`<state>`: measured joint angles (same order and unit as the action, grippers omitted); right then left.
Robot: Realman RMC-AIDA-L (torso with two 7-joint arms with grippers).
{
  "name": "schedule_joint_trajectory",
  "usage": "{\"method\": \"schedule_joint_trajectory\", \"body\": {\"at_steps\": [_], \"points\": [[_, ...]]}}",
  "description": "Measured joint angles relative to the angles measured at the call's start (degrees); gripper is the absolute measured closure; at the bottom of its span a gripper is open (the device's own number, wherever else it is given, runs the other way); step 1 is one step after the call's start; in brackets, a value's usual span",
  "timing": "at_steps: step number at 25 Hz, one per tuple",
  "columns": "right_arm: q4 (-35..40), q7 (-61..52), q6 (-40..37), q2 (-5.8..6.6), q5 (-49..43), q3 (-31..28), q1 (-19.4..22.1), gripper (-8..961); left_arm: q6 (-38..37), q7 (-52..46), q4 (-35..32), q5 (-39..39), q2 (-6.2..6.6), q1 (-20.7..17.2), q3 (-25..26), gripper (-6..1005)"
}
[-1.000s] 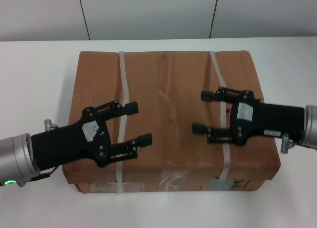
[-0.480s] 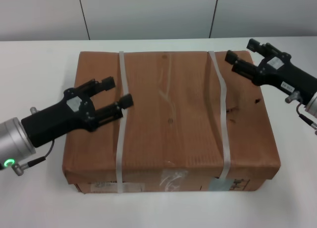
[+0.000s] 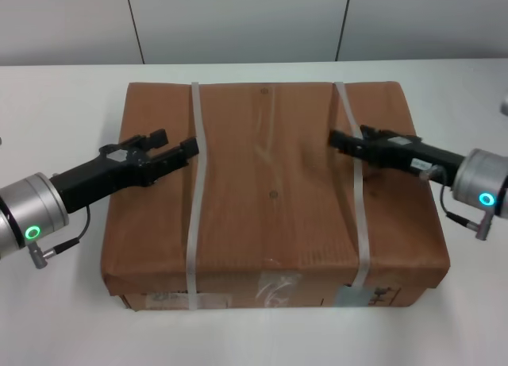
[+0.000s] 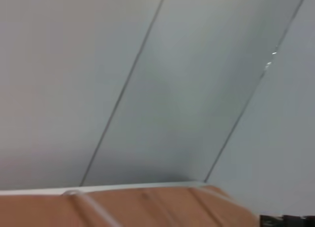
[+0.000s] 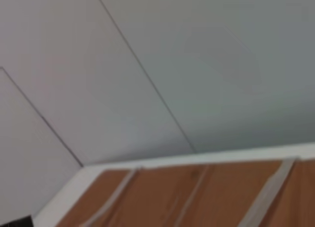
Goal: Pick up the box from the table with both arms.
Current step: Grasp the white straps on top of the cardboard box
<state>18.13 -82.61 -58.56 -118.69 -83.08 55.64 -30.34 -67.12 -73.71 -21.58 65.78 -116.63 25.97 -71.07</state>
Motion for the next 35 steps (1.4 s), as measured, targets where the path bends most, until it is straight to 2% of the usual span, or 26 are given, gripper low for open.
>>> {"method": "schedule_joint_trajectory", "body": {"at_steps": [10, 19, 30, 35], "points": [[-4.22, -1.91, 2.47, -0.08, 0.34, 0.34, -3.45, 100, 4.79, -3.25, 0.38, 0.40, -0.14, 1.06, -0.61, 228], [-7.74, -2.30, 3.74, -0.37, 0.13, 0.75, -6.62, 101, 5.60, -5.07, 4.05, 3.35, -0.30, 5.29, -0.72, 229], [-8.23, -1.95, 2.18, -0.41, 0.22, 1.90, -9.13, 102, 5.77, -6.66, 5.16, 4.21, -0.35, 7.23, -1.57, 228], [-8.16, -1.59, 1.41, -0.41, 0.33, 1.92, -9.68, 103, 6.04, -7.41, 5.22, 4.43, -0.35, 8.37, -3.54, 229]]}}
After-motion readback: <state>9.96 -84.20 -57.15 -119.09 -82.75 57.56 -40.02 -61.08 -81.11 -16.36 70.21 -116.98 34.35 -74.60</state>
